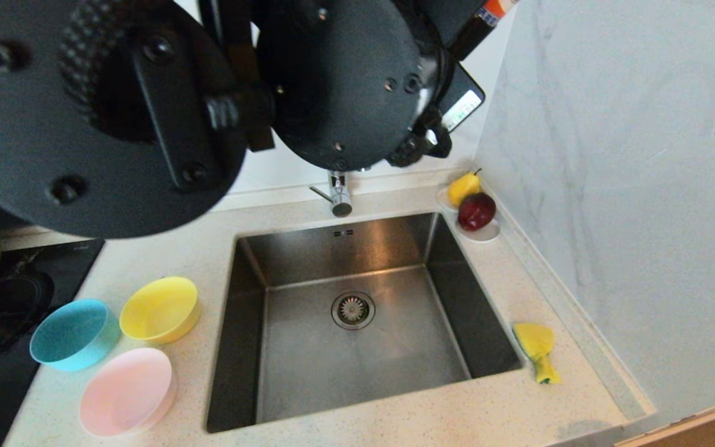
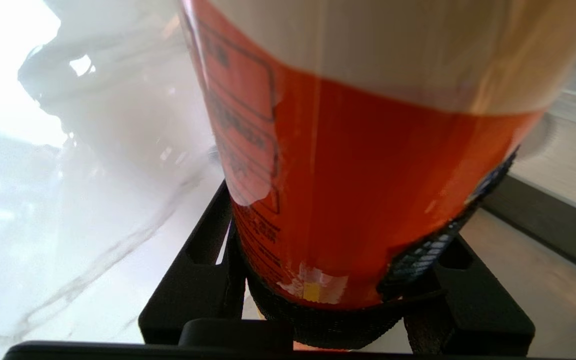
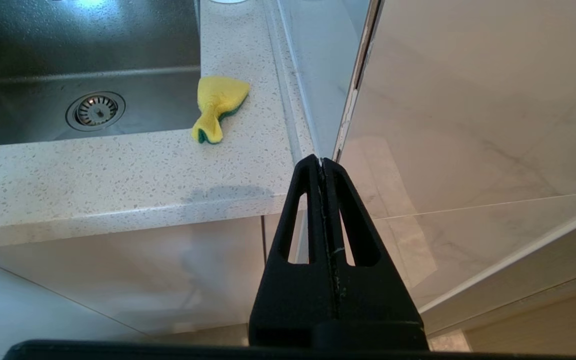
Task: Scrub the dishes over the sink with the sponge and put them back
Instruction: Squeeze it onto the sponge
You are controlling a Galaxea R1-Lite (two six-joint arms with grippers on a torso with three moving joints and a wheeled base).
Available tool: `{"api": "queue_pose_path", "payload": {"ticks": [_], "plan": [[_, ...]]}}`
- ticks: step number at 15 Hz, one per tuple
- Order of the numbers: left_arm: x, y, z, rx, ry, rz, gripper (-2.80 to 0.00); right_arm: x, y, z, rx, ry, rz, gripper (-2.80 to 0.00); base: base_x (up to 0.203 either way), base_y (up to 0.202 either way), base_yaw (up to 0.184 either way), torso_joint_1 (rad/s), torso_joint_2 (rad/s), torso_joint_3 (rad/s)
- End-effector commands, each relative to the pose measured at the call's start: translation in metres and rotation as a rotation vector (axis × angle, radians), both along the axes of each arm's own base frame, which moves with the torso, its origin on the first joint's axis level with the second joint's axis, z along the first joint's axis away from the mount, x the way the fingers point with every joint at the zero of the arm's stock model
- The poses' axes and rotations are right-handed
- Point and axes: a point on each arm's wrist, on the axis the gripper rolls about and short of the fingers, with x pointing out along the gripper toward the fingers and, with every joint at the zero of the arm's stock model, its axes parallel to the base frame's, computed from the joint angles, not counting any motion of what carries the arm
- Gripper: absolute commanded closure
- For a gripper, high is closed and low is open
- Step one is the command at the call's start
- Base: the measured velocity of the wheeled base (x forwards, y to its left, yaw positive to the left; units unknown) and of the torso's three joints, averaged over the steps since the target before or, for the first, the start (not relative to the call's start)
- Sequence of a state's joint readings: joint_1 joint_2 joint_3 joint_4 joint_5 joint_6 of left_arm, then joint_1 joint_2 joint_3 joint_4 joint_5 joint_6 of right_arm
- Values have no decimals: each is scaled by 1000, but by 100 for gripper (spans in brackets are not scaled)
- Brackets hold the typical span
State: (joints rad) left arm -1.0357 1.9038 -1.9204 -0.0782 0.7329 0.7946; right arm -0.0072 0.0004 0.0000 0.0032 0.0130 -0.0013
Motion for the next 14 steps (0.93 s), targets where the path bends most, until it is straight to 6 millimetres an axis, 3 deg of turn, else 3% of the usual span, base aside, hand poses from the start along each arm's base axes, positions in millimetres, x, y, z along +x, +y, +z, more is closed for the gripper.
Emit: {"api": "queue_pose_path", "payload": {"ticks": [1, 8, 14], "plan": [[0, -26, -24, 61, 27, -14, 0, 0, 0, 0, 0, 1, 0, 0, 0, 0, 0, 0, 0, 0], [8, -64, -73, 155, 87, 52, 0, 0, 0, 0, 0, 2, 2, 0, 0, 0, 0, 0, 0, 0], [11, -69, -106, 251, 138, 73, 0, 0, 0, 0, 0, 1, 2, 0, 0, 0, 0, 0, 0, 0]]}}
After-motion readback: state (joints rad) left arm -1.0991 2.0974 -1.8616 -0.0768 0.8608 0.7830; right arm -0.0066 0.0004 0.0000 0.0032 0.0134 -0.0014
